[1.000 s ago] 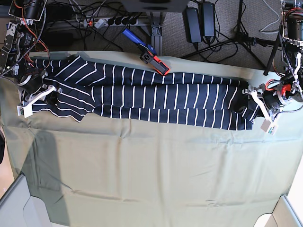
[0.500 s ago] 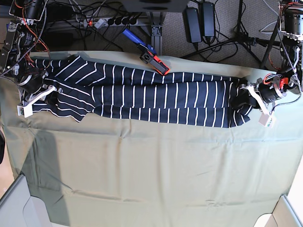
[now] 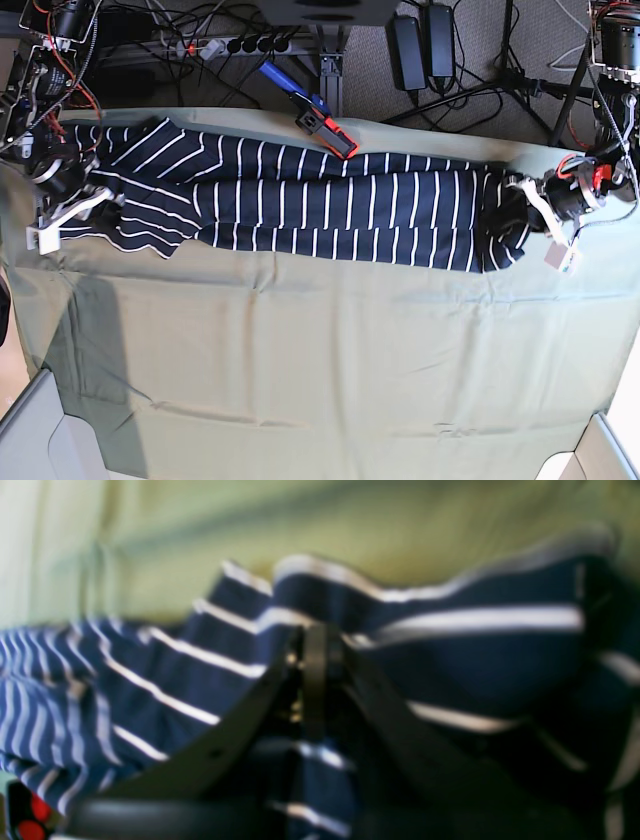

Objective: Fold the T-shirt properly
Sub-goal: 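Adjust grips on the folded strip ends with both grippers, then lift the strip end with the left gripper and fold it toward the right gripper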

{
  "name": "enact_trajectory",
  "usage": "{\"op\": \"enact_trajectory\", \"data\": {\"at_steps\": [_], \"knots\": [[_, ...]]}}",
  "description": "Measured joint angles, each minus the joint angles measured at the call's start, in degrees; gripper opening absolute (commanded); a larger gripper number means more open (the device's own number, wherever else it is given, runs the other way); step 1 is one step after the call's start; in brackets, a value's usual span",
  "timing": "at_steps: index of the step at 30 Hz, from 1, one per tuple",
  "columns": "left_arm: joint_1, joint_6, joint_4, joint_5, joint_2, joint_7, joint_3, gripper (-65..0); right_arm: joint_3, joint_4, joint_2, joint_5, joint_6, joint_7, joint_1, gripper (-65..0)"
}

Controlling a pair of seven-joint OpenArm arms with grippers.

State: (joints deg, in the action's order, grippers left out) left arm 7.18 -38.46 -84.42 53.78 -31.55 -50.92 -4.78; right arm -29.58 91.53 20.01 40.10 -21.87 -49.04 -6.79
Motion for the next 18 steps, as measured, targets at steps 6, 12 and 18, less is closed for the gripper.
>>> {"op": "enact_trajectory", "data": {"at_steps": [6,12,18], "knots": [[-1.53,-0.11,-1.66,-2.45,0.0,-0.22,-2.99,-65.0,-2.93,2.8,0.13,0.13,0.0,-0.07,0.0,-65.0],[-6.38,-0.33,-1.29,-8.37,-0.76,2.29,-2.8,-65.0,-3.19,2.89,0.13,0.17,0.0,-0.11,0.0,-65.0],[-14.16,-0.63,6.32,-9.97,-4.83,3.37,-3.13,-65.0,-3.28,2.89,0.13,0.2,0.0,-0.72,0.0,-65.0]]}}
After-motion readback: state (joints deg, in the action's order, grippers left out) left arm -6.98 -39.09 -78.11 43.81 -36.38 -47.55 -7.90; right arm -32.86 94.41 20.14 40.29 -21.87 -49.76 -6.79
